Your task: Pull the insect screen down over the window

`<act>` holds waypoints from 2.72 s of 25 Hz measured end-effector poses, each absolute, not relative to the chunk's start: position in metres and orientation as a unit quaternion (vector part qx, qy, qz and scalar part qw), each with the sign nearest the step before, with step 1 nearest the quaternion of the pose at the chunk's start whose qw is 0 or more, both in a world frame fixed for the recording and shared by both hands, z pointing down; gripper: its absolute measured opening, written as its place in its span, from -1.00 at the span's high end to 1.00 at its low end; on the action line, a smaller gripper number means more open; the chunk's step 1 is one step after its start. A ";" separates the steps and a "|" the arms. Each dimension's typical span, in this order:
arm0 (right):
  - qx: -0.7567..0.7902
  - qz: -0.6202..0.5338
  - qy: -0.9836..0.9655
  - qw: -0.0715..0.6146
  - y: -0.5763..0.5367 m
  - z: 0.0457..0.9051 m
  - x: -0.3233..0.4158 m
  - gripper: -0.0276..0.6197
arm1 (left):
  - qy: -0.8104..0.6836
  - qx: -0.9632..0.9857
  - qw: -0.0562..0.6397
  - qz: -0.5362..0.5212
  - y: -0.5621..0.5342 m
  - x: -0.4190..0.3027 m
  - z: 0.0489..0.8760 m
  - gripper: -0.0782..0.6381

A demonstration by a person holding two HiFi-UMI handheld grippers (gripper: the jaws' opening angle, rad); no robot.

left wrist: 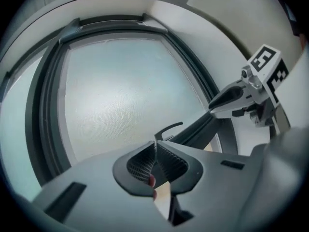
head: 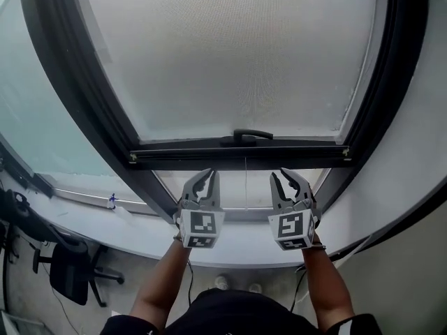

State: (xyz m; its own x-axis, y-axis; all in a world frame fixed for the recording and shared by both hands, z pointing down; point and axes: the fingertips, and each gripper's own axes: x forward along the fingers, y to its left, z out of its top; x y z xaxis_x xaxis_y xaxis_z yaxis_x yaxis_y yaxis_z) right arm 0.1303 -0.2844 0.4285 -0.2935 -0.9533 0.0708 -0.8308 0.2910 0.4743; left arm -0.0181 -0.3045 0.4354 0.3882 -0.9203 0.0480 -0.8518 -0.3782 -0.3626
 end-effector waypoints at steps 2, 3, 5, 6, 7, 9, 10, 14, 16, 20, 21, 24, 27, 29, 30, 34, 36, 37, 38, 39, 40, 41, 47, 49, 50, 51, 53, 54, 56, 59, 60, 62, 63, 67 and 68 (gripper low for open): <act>0.589 -0.145 -0.783 0.139 -0.276 0.426 0.134 0.86 | 0.549 -0.818 0.136 -0.102 -0.296 -0.017 0.431 0.77; 0.591 -0.137 -0.785 0.127 -0.272 0.427 0.133 0.90 | 0.554 -0.817 0.130 -0.092 -0.292 -0.017 0.430 0.77; 0.585 -0.134 -0.792 0.110 -0.266 0.432 0.129 0.90 | 0.564 -0.815 0.108 -0.075 -0.284 -0.021 0.432 0.77; 0.582 -0.133 -0.796 0.102 -0.262 0.434 0.128 0.90 | 0.569 -0.815 0.090 -0.062 -0.281 -0.024 0.433 0.77; 0.583 -0.125 -0.797 0.094 -0.259 0.434 0.128 0.90 | 0.573 -0.815 0.070 -0.046 -0.278 -0.027 0.434 0.77; 0.591 -0.101 -0.796 0.078 -0.251 0.436 0.128 0.90 | 0.579 -0.814 0.038 -0.024 -0.273 -0.034 0.438 0.77; 0.594 -0.093 -0.795 0.075 -0.247 0.437 0.127 0.90 | 0.580 -0.814 0.025 -0.017 -0.271 -0.038 0.440 0.77; 0.599 -0.082 -0.793 0.075 -0.231 0.440 0.119 0.90 | 0.582 -0.813 -0.006 -0.005 -0.255 -0.051 0.448 0.77; 0.600 -0.082 -0.792 0.075 -0.224 0.441 0.112 0.90 | 0.581 -0.814 -0.010 -0.007 -0.246 -0.058 0.455 0.77; 0.608 -0.074 -0.788 0.066 -0.206 0.444 0.093 0.90 | 0.573 -0.819 -0.017 -0.018 -0.228 -0.077 0.469 0.77; 0.612 -0.069 -0.786 0.062 -0.200 0.445 0.089 0.90 | 0.569 -0.822 -0.018 -0.021 -0.222 -0.082 0.471 0.77; 0.625 -0.057 -0.777 0.058 -0.182 0.449 0.080 0.90 | 0.564 -0.825 -0.019 -0.027 -0.203 -0.100 0.477 0.77; 0.627 -0.054 -0.774 0.061 -0.160 0.455 0.067 0.90 | 0.563 -0.825 -0.024 -0.027 -0.183 -0.118 0.482 0.77; 0.630 -0.058 -0.772 0.066 -0.144 0.459 0.060 0.90 | 0.560 -0.828 -0.019 -0.030 -0.167 -0.124 0.484 0.77; 0.632 -0.061 -0.770 0.069 -0.137 0.460 0.057 0.90 | 0.557 -0.829 -0.017 -0.030 -0.159 -0.127 0.485 0.77; 0.634 -0.063 -0.767 0.075 -0.102 0.464 0.040 0.90 | 0.552 -0.833 -0.022 -0.029 -0.127 -0.141 0.489 0.77; 0.636 -0.061 -0.765 0.079 -0.085 0.466 0.034 0.90 | 0.550 -0.834 -0.026 -0.027 -0.111 -0.149 0.489 0.77; 0.638 -0.060 -0.764 0.080 -0.077 0.467 0.032 0.90 | 0.548 -0.835 -0.027 -0.026 -0.103 -0.152 0.489 0.77; 0.640 -0.058 -0.762 0.079 -0.068 0.467 0.031 0.90 | 0.547 -0.836 -0.027 -0.026 -0.095 -0.156 0.490 0.77; 0.642 -0.056 -0.761 0.078 -0.061 0.468 0.031 0.90 | 0.547 -0.837 -0.027 -0.027 -0.087 -0.158 0.491 0.77; 0.644 -0.054 -0.760 0.078 -0.053 0.469 0.031 0.90 | 0.546 -0.837 -0.027 -0.029 -0.080 -0.161 0.493 0.77; 0.645 -0.053 -0.759 0.078 -0.046 0.470 0.031 0.90 | 0.545 -0.837 -0.027 -0.030 -0.074 -0.163 0.494 0.77; 0.641 -0.059 -0.762 0.077 -0.012 0.464 0.029 0.90 | 0.543 -0.839 -0.023 -0.033 -0.041 -0.164 0.492 0.77; 0.642 -0.058 -0.761 0.074 -0.005 0.462 0.036 0.90 | 0.542 -0.839 -0.021 -0.035 -0.033 -0.161 0.489 0.77; 0.644 -0.057 -0.759 0.072 -0.001 0.461 0.042 0.90 | 0.542 -0.839 -0.019 -0.036 -0.029 -0.159 0.488 0.77; 0.646 -0.056 -0.758 0.070 0.003 0.461 0.047 0.90 | 0.542 -0.840 -0.018 -0.037 -0.024 -0.156 0.487 0.77; 0.649 -0.054 -0.756 0.067 0.012 0.462 0.058 0.90 | 0.540 -0.840 -0.018 -0.040 -0.015 -0.149 0.488 0.77; 0.649 -0.052 -0.756 0.066 0.016 0.463 0.063 0.90 | 0.541 -0.840 -0.017 -0.041 -0.011 -0.145 0.488 0.77; 0.646 -0.049 -0.759 0.064 0.022 0.466 0.071 0.90 | 0.545 -0.837 -0.018 -0.043 -0.003 -0.136 0.489 0.77; 0.637 -0.048 -0.767 0.063 0.032 0.469 0.082 0.90 | 0.552 -0.832 -0.023 -0.043 0.007 -0.119 0.491 0.77; 0.633 -0.048 -0.770 0.064 0.037 0.470 0.085 0.90 | 0.554 -0.831 -0.023 -0.043 0.011 -0.114 0.491 0.77; 0.626 -0.048 -0.775 0.066 0.048 0.472 0.089 0.90 | 0.556 -0.830 -0.023 -0.045 0.022 -0.103 0.492 0.77; 0.624 -0.047 -0.777 0.065 0.052 0.473 0.092 0.90 | 0.556 -0.830 -0.022 -0.047 0.028 -0.097 0.493 0.77; 0.617 -0.040 -0.784 0.064 0.069 0.480 0.101 0.90 | 0.554 -0.831 -0.021 -0.052 0.050 -0.078 0.496 0.77; 0.614 -0.040 -0.786 0.064 0.074 0.481 0.101 0.90 | 0.555 -0.830 -0.021 -0.053 0.056 -0.076 0.497 0.77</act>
